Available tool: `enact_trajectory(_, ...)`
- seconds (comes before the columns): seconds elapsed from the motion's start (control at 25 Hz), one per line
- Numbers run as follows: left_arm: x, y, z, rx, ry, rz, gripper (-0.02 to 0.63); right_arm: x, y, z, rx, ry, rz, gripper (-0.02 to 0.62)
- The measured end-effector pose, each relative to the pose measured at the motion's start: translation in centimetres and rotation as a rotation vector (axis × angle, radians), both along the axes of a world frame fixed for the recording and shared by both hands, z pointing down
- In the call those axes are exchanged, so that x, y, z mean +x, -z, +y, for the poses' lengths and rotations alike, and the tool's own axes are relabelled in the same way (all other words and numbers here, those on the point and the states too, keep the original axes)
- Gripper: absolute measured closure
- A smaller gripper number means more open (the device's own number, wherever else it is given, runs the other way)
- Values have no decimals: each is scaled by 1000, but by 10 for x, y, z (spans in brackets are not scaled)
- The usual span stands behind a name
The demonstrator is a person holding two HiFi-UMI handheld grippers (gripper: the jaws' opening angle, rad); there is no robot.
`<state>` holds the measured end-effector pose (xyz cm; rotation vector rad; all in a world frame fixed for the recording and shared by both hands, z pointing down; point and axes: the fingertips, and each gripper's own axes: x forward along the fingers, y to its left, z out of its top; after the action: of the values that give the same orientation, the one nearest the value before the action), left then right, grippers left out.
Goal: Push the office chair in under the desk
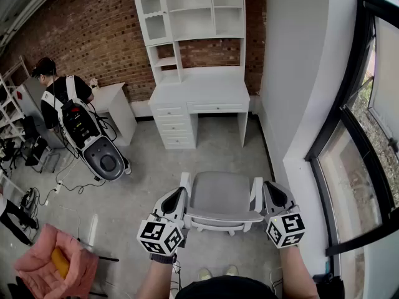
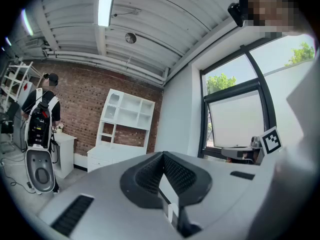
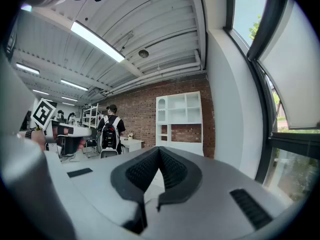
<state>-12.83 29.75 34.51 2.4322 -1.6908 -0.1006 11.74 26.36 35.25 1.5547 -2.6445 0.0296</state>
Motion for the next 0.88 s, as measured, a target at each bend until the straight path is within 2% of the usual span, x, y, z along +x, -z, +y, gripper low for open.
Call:
enact_trajectory(0.44,-2,-14,-2,-27,8,-12,600,1,-14,1,-24,-8,0,591)
enact_trajectory(0.6,-9,-26,-11,-45,46,2,600,4,-23,-5,-47,-1,-14,591)
enact_trajectory(0.72,-29,-61,-12,-137,116,118,600,13,-49,-3,-125,-11,-82,591)
enact_trajectory(0.88,-68,-129,-3,-322,269,314,598,43,-103,-2,-331,-107,-307,589)
